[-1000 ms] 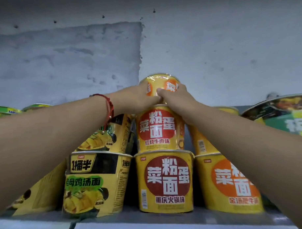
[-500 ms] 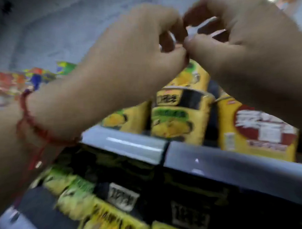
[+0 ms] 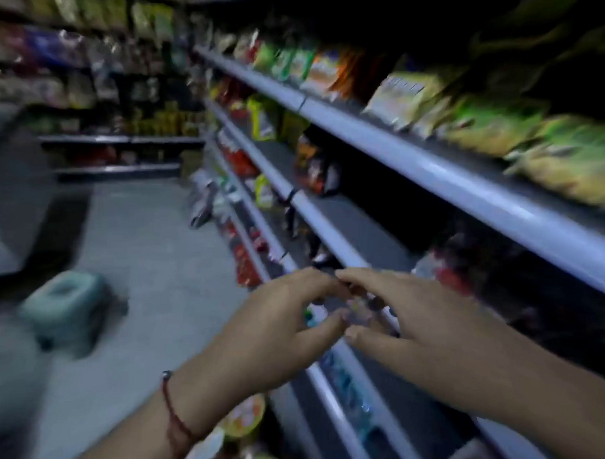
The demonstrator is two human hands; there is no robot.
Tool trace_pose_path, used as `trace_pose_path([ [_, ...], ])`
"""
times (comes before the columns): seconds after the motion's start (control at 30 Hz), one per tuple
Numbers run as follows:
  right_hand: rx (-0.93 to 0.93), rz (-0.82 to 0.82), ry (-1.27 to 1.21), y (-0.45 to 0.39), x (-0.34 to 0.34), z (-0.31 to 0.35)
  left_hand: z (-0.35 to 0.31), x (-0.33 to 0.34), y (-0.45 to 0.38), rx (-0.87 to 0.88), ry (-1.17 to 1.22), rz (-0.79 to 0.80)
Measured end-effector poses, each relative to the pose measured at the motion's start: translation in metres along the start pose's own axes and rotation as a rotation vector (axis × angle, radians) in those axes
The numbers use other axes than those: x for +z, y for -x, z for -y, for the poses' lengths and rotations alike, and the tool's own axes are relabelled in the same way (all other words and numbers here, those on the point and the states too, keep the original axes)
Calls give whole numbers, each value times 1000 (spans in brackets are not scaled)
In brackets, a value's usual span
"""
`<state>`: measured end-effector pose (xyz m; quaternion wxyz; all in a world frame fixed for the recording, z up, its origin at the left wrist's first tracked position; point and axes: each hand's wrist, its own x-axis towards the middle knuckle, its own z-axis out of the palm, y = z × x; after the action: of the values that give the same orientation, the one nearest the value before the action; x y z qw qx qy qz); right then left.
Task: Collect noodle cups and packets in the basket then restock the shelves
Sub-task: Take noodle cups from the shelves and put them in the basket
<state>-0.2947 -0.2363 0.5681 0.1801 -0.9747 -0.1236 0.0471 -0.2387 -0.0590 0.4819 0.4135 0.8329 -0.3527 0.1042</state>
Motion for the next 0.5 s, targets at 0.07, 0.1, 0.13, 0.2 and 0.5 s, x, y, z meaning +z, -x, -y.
trace_pose_path([
  [0.07, 77, 193, -137, -31, 73, 7, 67, 12, 43, -233, 25, 120],
  [0.1, 137, 257, -211, -46, 110, 1, 98, 19, 66, -371, 47, 176],
  [0.13, 194, 306, -274, -60, 142, -3, 132, 28, 89, -501, 90, 207],
  [0.2, 262, 461, -409, -81, 216, -12, 188, 46, 145, -759, 152, 244],
  [0.5, 978, 463, -681, -81, 505, -118, 305, 187, 299, -1579, 625, 266],
])
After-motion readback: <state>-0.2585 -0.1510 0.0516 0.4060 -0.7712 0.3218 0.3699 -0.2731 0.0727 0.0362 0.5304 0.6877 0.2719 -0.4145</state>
